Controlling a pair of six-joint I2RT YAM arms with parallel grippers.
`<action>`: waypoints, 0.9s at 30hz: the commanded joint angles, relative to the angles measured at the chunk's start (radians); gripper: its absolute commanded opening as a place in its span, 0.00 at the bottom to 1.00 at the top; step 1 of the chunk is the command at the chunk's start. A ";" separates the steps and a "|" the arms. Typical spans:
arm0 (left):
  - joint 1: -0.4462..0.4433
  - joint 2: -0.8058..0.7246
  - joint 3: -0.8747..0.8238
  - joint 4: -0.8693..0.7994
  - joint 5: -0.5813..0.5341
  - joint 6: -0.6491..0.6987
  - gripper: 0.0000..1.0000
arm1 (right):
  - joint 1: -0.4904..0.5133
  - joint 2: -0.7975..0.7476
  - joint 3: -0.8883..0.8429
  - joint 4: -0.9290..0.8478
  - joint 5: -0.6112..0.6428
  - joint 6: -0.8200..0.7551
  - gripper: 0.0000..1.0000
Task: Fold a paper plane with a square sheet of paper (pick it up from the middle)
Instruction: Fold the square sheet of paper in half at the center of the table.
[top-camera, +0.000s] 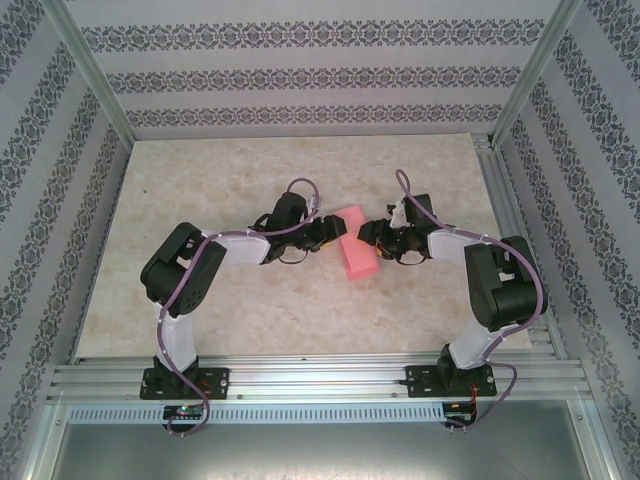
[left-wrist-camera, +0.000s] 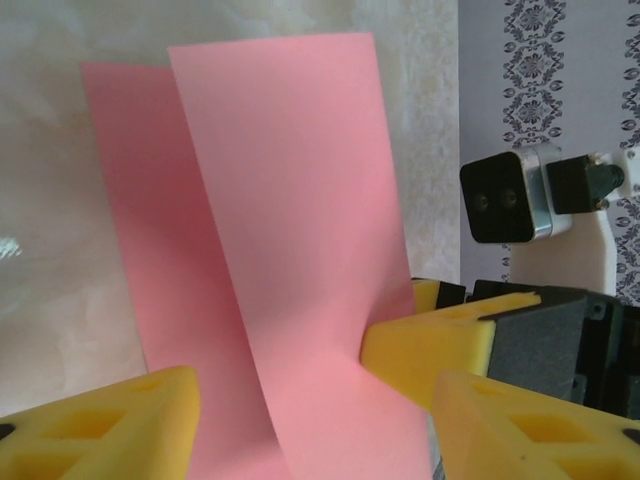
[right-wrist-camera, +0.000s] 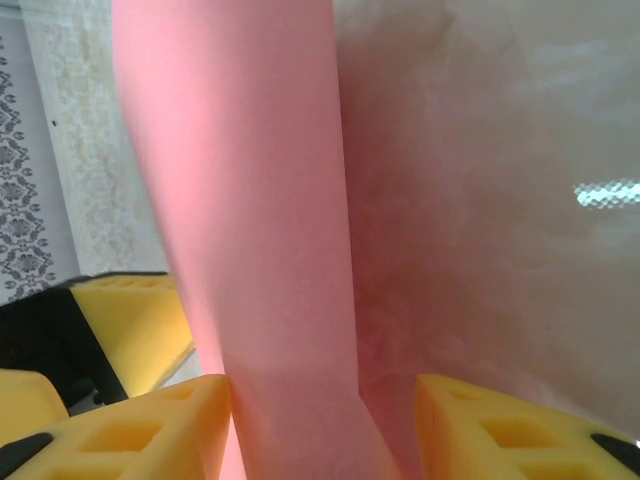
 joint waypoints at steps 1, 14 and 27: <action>-0.011 0.031 0.047 0.011 0.001 -0.020 0.60 | -0.010 -0.012 0.014 -0.069 0.022 -0.077 0.51; -0.014 0.035 0.119 -0.076 -0.029 0.024 0.55 | -0.032 -0.076 0.015 -0.124 0.048 -0.109 0.43; -0.007 -0.143 0.125 -0.287 -0.205 0.150 0.59 | -0.033 -0.191 0.043 -0.156 0.015 -0.079 0.41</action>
